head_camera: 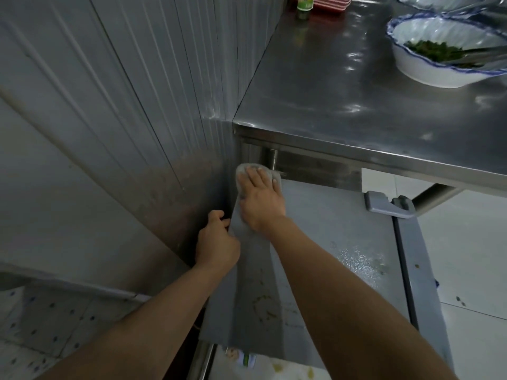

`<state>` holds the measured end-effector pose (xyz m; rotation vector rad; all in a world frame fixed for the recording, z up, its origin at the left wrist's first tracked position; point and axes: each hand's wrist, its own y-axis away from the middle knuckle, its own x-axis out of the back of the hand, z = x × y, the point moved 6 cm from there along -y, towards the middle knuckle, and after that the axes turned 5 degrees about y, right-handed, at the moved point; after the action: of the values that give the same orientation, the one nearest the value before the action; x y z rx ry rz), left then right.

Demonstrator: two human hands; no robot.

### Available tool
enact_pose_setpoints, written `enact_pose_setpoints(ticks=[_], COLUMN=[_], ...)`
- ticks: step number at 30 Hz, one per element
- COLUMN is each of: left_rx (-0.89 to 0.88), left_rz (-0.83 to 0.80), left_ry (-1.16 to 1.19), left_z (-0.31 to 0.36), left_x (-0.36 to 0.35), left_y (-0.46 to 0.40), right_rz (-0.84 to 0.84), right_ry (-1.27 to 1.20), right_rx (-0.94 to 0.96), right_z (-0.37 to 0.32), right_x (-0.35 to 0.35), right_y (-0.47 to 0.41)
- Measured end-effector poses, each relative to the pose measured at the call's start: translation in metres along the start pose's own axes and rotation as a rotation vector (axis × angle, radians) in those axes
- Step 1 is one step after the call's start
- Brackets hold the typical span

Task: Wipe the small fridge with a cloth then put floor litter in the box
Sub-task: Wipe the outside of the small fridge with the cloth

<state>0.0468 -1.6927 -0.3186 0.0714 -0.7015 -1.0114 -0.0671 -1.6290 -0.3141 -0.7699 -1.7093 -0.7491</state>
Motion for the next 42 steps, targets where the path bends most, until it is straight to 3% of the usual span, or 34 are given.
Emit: enact_pose_setpoints(ticks=[11,21,30,35,38,42], left_rx=[-0.014,0.023,0.042,0.049,0.052,0.040], left_rz=[0.018,0.004,0.058,0.050,0.047,-0.007], left_ry=[-0.127,-0.078,-0.039,0.032,0.036,0.042], left_z=[0.001,0.000,-0.017,-0.020,-0.024,-0.030], left_x=[-0.007,-0.006,0.003,0.005,0.008,0.010], left_y=[0.002,0.009,0.025,0.031,0.036,0.046], right_rz=[0.114,0.146,0.108,0.169,0.129,0.043], right_ry=[0.006,0.015,-0.034,-0.060,-0.125,-0.098], right_rx=[-0.373,-0.360,-0.423,-0.182,0.009,0.079], right_z=[0.154,0.124,0.128,0.062,0.014,0.002], right_x=[0.031,0.016,0.025,0.007,-0.006,-0.005], right_y=[0.090,0.141,0.080,0.082,0.063,0.019])
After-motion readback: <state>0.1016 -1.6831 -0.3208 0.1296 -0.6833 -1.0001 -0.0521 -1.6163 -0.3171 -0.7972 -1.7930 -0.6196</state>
